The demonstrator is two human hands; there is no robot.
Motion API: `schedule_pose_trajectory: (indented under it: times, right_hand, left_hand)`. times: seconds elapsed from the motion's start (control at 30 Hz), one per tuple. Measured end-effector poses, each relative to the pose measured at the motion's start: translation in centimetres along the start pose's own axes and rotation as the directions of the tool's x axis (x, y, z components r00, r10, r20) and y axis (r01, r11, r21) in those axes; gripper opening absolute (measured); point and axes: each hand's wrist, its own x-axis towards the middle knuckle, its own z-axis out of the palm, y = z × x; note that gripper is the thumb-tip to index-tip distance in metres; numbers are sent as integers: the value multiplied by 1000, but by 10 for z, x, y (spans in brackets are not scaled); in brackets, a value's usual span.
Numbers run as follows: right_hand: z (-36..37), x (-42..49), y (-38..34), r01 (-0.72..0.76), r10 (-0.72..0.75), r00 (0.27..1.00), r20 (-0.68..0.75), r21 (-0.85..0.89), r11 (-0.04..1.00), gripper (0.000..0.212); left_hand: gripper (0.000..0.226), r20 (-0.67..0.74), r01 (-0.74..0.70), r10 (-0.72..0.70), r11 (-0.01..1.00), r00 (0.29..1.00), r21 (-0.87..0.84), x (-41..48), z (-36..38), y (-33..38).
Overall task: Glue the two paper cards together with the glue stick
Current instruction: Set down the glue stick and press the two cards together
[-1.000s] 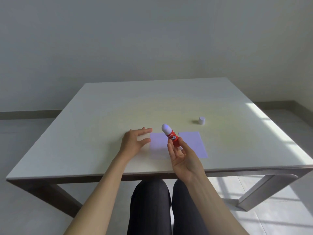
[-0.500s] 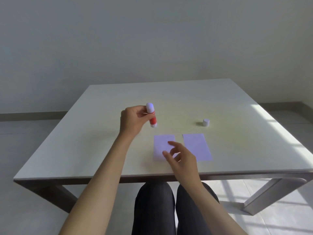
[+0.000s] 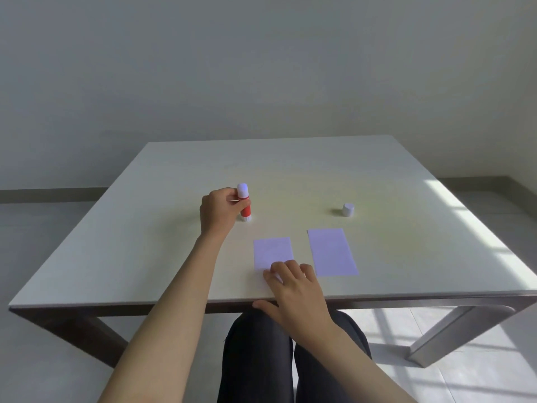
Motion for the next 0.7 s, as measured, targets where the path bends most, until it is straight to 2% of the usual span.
schedule_pose_trajectory:
  times: [0.13, 0.17, 0.2, 0.27, 0.3, 0.37, 0.4, 0.43, 0.5, 0.53, 0.6, 0.63, 0.7]
  right_hand:
    - [-1, -5, -4, 77, -76, 997, -30, 18, 997, 23]
    - [-2, -5, -5, 87, -86, 995, -44, 14, 996, 22]
    - [-4, -6, -5, 87, -86, 994, -71, 20, 996, 23]
    - [-12, -3, 1, 45, -36, 990, -135, 59, 997, 23]
    - [-18, 0, 6, -5, 21, 986, -166, 95, 995, 21]
    - [-32, 10, 20, -186, 235, 954, -186, 247, 951, 13]
    - [-39, 15, 29, -302, 380, 912, -154, 378, 875, 11]
    - [-45, 19, 39, -401, 512, 854, -94, 510, 761, 12]
    - [-52, 23, 56, -494, 690, 724, 12, 707, 506, 15]
    - [-54, 23, 63, -504, 752, 654, 88, 791, 346, 14]
    - [-57, 21, 67, -453, 781, 550, 296, 891, -18, 11]
    - [-57, 18, 66, -427, 763, 529, 370, 894, -138, 11]
    - [-56, 9, 62, -427, 735, 528, 426, 881, -204, 10]
  left_hand:
    - [10, 35, 12, -10, 999, 999, -51, 0, 0, -7]
    - [21, 54, 35, -31, 997, 998, -71, 0, -1, -8]
    - [41, 62, 50, -45, 995, 997, -83, 0, -3, -9]
    - [66, -48, 24, -29, 996, 998, -85, -6, -7, -5]
    - [65, -146, -24, 8, 994, 989, -108, -14, -11, 0]
    - [45, -309, -129, 66, 973, 949, -189, -37, -14, 11]
    - [33, -312, -139, 60, 962, 948, -237, -51, -14, 17]
    - [22, -249, -111, 38, 951, 968, -287, -65, -12, 23]
    - [7, 17, 23, -18, 937, 1000, -350, -91, -4, 31]
    - [8, 152, 98, -45, 925, 987, -366, -102, 2, 35]
    - [12, 308, 215, -88, 888, 947, -407, -116, 14, 43]
    - [13, 335, 252, -105, 866, 936, -432, -119, 19, 48]
    - [17, 327, 283, -132, 836, 936, -471, -120, 25, 57]
